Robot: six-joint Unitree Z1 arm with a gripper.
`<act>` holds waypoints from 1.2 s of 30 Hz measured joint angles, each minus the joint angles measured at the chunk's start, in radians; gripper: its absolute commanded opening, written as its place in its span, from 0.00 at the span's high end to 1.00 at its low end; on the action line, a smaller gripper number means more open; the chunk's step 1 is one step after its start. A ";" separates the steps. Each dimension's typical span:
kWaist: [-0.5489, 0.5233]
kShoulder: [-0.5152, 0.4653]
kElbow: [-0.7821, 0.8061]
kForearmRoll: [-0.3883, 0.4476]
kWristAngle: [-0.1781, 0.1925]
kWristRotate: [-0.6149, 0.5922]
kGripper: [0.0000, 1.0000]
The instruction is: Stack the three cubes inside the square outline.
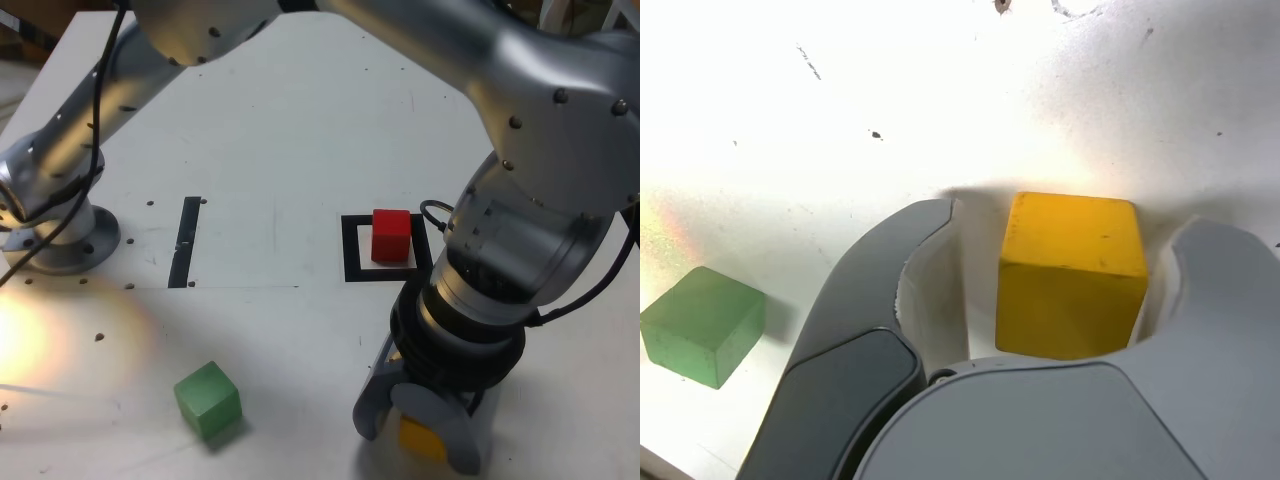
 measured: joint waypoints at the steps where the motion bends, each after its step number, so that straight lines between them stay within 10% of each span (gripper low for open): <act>1: 0.000 0.000 0.000 0.000 0.000 0.000 0.69; 19: 0.000 -0.025 0.036 0.020 0.009 0.000 0.69; 36: 0.245 -0.329 0.227 0.047 0.084 0.016 0.69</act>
